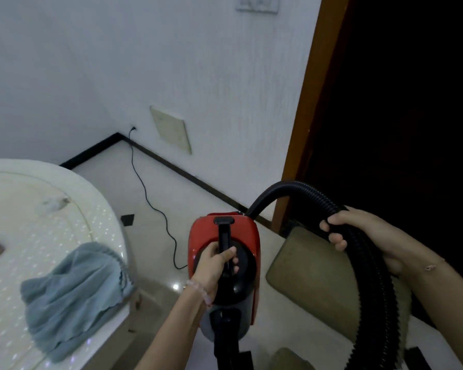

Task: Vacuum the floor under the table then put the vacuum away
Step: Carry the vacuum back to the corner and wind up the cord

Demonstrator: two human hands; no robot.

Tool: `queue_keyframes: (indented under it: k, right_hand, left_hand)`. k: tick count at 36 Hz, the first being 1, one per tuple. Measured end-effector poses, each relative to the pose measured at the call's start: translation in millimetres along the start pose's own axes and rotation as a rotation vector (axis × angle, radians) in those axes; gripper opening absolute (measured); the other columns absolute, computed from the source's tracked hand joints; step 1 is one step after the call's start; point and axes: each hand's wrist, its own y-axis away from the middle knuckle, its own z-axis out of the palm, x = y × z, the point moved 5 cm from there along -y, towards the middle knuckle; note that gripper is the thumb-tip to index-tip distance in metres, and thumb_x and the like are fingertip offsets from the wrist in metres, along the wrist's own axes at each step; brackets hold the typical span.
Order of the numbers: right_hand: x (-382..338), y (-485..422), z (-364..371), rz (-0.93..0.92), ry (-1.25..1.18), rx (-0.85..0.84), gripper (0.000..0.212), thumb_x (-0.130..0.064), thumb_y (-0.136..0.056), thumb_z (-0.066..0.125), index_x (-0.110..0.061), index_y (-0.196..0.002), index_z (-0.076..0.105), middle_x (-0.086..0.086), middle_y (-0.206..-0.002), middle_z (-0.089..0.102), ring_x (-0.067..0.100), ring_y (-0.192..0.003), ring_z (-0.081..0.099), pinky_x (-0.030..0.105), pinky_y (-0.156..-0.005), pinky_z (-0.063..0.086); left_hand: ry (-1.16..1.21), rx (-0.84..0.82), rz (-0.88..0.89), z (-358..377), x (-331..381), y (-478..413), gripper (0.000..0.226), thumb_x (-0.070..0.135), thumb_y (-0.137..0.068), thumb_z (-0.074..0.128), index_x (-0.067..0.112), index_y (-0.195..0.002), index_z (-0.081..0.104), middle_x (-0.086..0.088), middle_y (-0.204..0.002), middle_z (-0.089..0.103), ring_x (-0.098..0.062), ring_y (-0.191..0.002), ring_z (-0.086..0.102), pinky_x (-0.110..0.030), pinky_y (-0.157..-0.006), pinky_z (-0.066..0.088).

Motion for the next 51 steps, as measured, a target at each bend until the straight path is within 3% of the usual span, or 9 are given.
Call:
queue_keyframes:
  k: [9, 15, 18, 21, 26, 30, 36, 42, 51]
  right_hand:
    - [-82.2, -134.0, -7.3, 0.026, -0.01, -0.142, 0.041, -0.011, -0.074, 0.058, -0.011, -0.114, 0.052, 0.007, -0.076, 0.055, 0.009, -0.048, 0.05, 0.016, -0.037, 0.045]
    - [-140.2, -224.1, 14.8, 0.067, 0.084, -0.26, 0.011, -0.007, -0.09, 0.048, -0.008, -0.1, 0.046, 0.003, -0.063, 0.056, 0.007, -0.044, 0.047, 0.014, -0.038, 0.043]
    - [-158.8, -270.1, 37.1, 0.095, 0.101, -0.323, 0.018, -0.007, -0.084, 0.051, -0.007, -0.102, 0.047, 0.004, -0.07, 0.055, 0.006, -0.045, 0.047, 0.014, -0.038, 0.043]
    - [-172.9, -319.6, 64.0, 0.125, 0.131, -0.377, 0.031, -0.011, -0.072, 0.057, -0.007, -0.101, 0.047, 0.006, -0.075, 0.055, 0.007, -0.047, 0.047, 0.015, -0.038, 0.043]
    - [-187.5, -405.2, 115.5, 0.164, 0.211, -0.457, 0.03, -0.013, -0.073, 0.058, -0.007, -0.101, 0.047, 0.005, -0.075, 0.055, 0.008, -0.047, 0.048, 0.015, -0.04, 0.045]
    - [-193.6, -475.8, 161.3, 0.197, 0.282, -0.487, 0.008, -0.007, -0.089, 0.047, -0.006, -0.097, 0.046, 0.001, -0.061, 0.055, 0.007, -0.042, 0.046, 0.015, -0.038, 0.043]
    - [-214.3, -573.5, 249.4, 0.261, 0.333, -0.501, 0.004, -0.006, -0.091, 0.046, -0.005, -0.094, 0.046, 0.001, -0.056, 0.054, 0.007, -0.04, 0.047, 0.016, -0.037, 0.043]
    - [-243.8, -661.6, 319.4, 0.273, 0.367, -0.55, 0.017, -0.013, -0.073, 0.064, -0.004, -0.081, 0.052, 0.006, -0.066, 0.048, 0.009, -0.044, 0.044, 0.015, -0.039, 0.042]
    - [-291.4, -821.0, 417.6, 0.226, 0.243, -0.57, 0.007, -0.007, -0.089, 0.046, -0.007, -0.096, 0.047, 0.006, -0.075, 0.051, 0.007, -0.047, 0.046, 0.015, -0.038, 0.042]
  left_hand:
    - [0.07, 0.232, 0.075, -9.2, 81.5, -89.0, 0.012, 0.004, -0.094, 0.055, 0.009, -0.083, 0.053, -0.006, -0.065, 0.053, -0.014, -0.054, 0.052, -0.018, -0.043, 0.046]
    - [0.171, 0.392, 0.12, -25.1, 129.1, -132.7, 0.015, 0.004, -0.094, 0.053, 0.009, -0.08, 0.052, -0.007, -0.063, 0.053, -0.015, -0.051, 0.049, -0.021, -0.045, 0.043]
    - [0.223, 0.478, 0.151, -41.3, 148.5, -152.8, 0.016, 0.004, -0.094, 0.052, 0.008, -0.078, 0.052, -0.006, -0.062, 0.052, -0.014, -0.048, 0.049, -0.02, -0.042, 0.042]
    - [0.248, 0.538, 0.179, -61.3, 166.5, -175.9, 0.015, 0.004, -0.093, 0.053, 0.007, -0.078, 0.053, -0.006, -0.061, 0.053, -0.013, -0.044, 0.049, -0.02, -0.042, 0.042]
    - [0.282, 0.624, 0.201, -108.3, 199.9, -225.2, 0.012, 0.003, -0.091, 0.054, 0.006, -0.079, 0.053, -0.006, -0.061, 0.053, -0.013, -0.048, 0.049, -0.021, -0.044, 0.043]
    - [0.307, 0.652, 0.21, -155.1, 235.4, -273.5, 0.013, 0.001, -0.091, 0.053, 0.006, -0.08, 0.05, -0.006, -0.061, 0.051, -0.011, -0.044, 0.048, -0.02, -0.041, 0.041]
    - [0.302, 0.66, 0.197, -230.1, 307.2, -335.4, 0.008, 0.003, -0.092, 0.053, 0.006, -0.085, 0.052, -0.004, -0.061, 0.052, -0.012, -0.047, 0.048, -0.021, -0.045, 0.041]
    - [0.243, 0.71, 0.214, -299.3, 378.3, -392.3, 0.011, 0.004, -0.09, 0.055, 0.008, -0.08, 0.052, -0.003, -0.057, 0.051, -0.013, -0.044, 0.046, -0.023, -0.047, 0.04]
    - [0.27, 0.802, 0.28, -399.6, 473.6, -495.2, 0.017, 0.004, -0.09, 0.055, 0.009, -0.074, 0.051, -0.003, -0.056, 0.052, -0.015, -0.044, 0.045, -0.025, -0.046, 0.038]
